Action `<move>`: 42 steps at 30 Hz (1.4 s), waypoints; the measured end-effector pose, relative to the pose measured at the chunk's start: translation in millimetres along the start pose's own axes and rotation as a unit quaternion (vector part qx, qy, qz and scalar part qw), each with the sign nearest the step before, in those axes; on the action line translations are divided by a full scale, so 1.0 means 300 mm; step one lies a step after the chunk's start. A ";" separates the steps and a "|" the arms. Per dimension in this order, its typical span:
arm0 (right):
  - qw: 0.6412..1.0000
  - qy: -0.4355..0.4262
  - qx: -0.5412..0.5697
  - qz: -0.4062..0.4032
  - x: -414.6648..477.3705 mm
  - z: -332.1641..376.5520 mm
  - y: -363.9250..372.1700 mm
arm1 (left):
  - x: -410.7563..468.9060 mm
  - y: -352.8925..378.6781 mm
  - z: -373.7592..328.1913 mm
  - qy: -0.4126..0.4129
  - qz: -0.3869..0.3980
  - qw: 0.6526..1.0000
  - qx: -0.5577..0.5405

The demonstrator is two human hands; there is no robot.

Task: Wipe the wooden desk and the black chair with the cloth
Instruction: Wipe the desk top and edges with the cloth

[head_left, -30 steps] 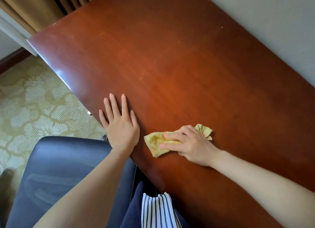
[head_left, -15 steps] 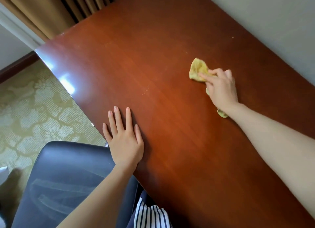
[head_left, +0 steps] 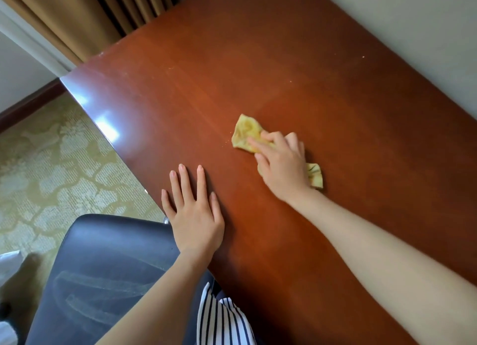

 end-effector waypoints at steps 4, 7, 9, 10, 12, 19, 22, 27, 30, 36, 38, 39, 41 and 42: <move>0.994 -0.095 0.040 0.023 -0.148 0.111 0.000 | 0.003 -0.002 -0.002 -0.003 0.003 1.000 -0.006; 0.984 -0.160 0.065 0.048 -0.283 0.169 -0.006 | -0.002 -0.009 -0.002 -0.004 0.002 1.000 -0.011; 0.973 -0.208 0.076 0.066 -0.374 0.177 -0.019 | -0.006 -0.012 -0.003 -0.003 0.002 1.000 -0.011; 0.966 -0.234 0.080 0.076 -0.414 0.172 -0.028 | -0.007 -0.013 -0.003 -0.002 0.004 1.000 -0.011; 0.952 -0.280 0.078 0.094 -0.468 0.141 -0.048 | -0.007 -0.013 -0.004 -0.001 0.006 1.000 -0.014; 0.975 -0.214 0.036 0.053 -0.406 -0.105 -0.135 | -0.014 -0.015 -0.008 -0.004 0.006 1.000 -0.019; 0.993 -0.115 0.008 0.012 -0.307 -0.243 -0.170 | -0.014 -0.011 -0.007 -0.006 0.002 1.000 -0.016; 0.996 0.065 -0.025 -0.057 -0.111 -0.393 -0.187 | -0.009 -0.006 -0.008 -0.008 -0.004 1.000 -0.010; 0.980 0.173 -0.050 -0.082 0.014 -0.434 -0.158 | -0.009 -0.003 -0.010 -0.003 -0.007 1.000 -0.002; 0.966 0.248 -0.044 -0.056 0.233 -0.334 -0.048 | -0.003 0.000 -0.002 -0.001 -0.011 1.000 0.005; 0.982 0.184 -0.034 -0.030 0.271 -0.232 -0.013 | -0.001 -0.001 -0.003 0.002 -0.012 1.000 0.006; 0.990 0.140 -0.031 -0.018 0.276 -0.171 0.005 | 0.000 -0.001 -0.002 0.003 -0.012 1.000 0.006; 0.998 0.053 -0.018 0.004 0.250 -0.050 0.038 | 0.002 -0.001 0.000 0.003 -0.010 1.000 0.004; 1.000 0.021 -0.009 0.013 0.221 0.000 0.048 | 0.002 0.000 0.000 0.003 -0.008 1.000 0.002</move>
Point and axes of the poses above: each hand's wrist, its own x-axis towards the middle knuckle, its own y-axis out of the palm, z = x × y, the point moved 7 cm from there along x, towards the middle knuckle, and after that the axes turned 10 degrees about -y, right-handed, at the moved point
